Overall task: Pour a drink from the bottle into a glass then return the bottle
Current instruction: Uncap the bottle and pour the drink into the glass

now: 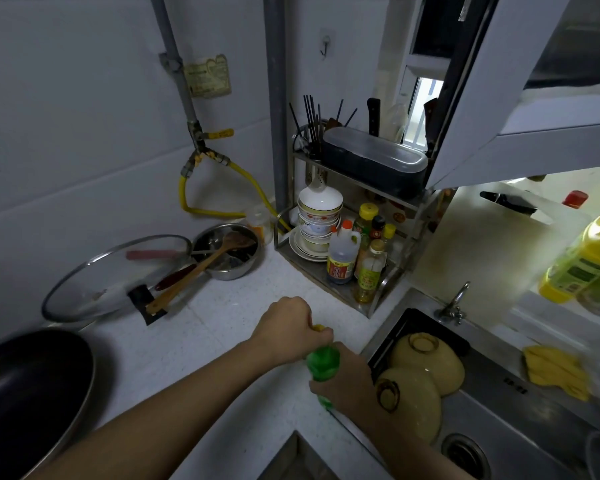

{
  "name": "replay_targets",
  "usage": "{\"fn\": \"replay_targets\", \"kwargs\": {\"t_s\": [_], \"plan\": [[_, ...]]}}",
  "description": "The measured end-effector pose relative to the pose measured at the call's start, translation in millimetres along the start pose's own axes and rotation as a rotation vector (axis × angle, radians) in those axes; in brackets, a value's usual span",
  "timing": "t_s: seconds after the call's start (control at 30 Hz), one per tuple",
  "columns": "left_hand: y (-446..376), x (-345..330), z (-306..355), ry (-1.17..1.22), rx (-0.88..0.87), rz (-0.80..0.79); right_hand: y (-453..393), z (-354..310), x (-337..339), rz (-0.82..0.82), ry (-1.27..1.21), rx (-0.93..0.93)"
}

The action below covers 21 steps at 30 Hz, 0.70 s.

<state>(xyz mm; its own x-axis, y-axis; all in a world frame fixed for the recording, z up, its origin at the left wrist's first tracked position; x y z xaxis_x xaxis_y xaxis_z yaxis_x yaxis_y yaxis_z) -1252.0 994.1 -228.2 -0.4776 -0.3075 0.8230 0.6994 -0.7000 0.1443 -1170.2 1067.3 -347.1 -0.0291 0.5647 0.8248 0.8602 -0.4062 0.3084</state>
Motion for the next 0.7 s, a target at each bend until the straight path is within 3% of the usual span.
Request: {"fn": "replay_targets", "kwargs": {"t_s": [0.07,0.33,0.7], "plan": [[2,6,-3,0.052,0.015,0.031,4,7,-1,-0.04,-0.05,-0.076],[38,6,-75,0.362,0.228,0.093,3,32,22,0.099,-0.177,-0.084],[81,-14,-134,0.52,0.428,0.096,-14,51,22,-0.042,-0.053,-0.114]]}}
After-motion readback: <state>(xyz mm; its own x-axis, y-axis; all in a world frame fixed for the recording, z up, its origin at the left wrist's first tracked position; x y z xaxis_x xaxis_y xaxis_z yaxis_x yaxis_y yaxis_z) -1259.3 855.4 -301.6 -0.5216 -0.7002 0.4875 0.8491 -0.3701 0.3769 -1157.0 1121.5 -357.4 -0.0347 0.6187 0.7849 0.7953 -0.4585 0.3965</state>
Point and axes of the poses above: each hand's wrist, its own y-axis away from the middle knuckle, its own x-axis out of the back of the hand, z = x × y, the point moved 9 cm from there along -y, towards the middle knuckle, and after that the axes turned 2 degrees about -x, right-handed, at the moved point
